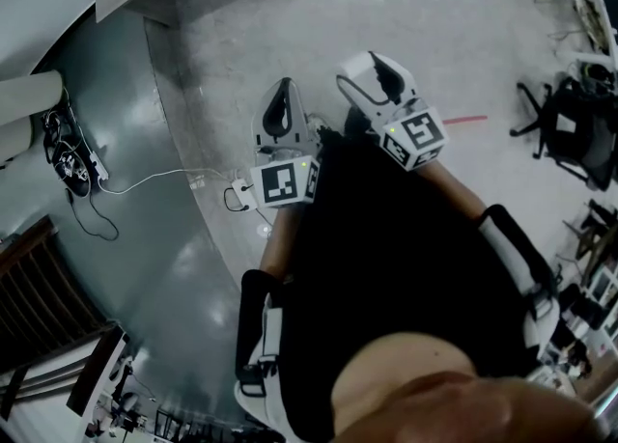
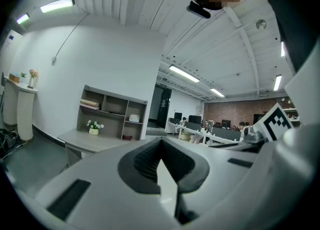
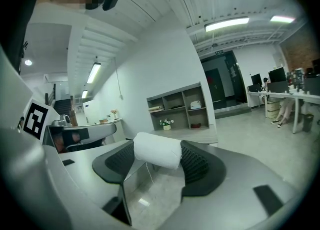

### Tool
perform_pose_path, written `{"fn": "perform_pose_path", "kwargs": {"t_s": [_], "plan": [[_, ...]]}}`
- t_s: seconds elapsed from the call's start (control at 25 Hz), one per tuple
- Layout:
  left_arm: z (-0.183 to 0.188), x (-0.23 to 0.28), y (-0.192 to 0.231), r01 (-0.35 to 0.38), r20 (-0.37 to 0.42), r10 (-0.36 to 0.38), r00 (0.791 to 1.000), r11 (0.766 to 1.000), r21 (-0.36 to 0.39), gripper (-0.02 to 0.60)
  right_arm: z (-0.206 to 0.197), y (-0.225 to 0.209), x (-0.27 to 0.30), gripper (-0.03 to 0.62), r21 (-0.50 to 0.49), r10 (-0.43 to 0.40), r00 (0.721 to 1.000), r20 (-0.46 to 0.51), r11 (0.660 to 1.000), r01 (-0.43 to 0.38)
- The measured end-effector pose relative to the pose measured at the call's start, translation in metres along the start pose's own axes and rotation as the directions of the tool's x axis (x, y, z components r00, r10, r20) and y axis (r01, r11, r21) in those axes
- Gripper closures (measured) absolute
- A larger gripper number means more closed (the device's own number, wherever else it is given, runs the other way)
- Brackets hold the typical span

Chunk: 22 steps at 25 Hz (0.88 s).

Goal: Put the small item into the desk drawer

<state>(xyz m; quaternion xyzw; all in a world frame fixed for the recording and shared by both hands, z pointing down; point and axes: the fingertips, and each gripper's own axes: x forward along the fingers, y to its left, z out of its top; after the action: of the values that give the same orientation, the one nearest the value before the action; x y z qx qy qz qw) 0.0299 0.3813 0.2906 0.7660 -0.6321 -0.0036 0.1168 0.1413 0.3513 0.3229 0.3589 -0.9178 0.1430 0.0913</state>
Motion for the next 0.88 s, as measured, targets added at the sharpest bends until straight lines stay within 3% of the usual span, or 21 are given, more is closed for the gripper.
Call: {"fn": "perform_pose_path", "kwargs": {"t_s": [0.44, 0.88], "plan": [[0.002, 0.026, 0.02, 0.002, -0.012, -0.002, 1.0, 1.0, 0.007, 0.591, 0.011, -0.01, 0.042, 0.309, 0.009, 0.012, 1.0, 0.016, 1.0, -0.012], [0.011, 0.12, 0.055, -0.029, -0.032, 0.029, 0.999, 1.0, 0.005, 0.591, 0.035, -0.068, 0.12, 0.309, 0.003, 0.048, 0.999, -0.003, 0.999, -0.048]]}}
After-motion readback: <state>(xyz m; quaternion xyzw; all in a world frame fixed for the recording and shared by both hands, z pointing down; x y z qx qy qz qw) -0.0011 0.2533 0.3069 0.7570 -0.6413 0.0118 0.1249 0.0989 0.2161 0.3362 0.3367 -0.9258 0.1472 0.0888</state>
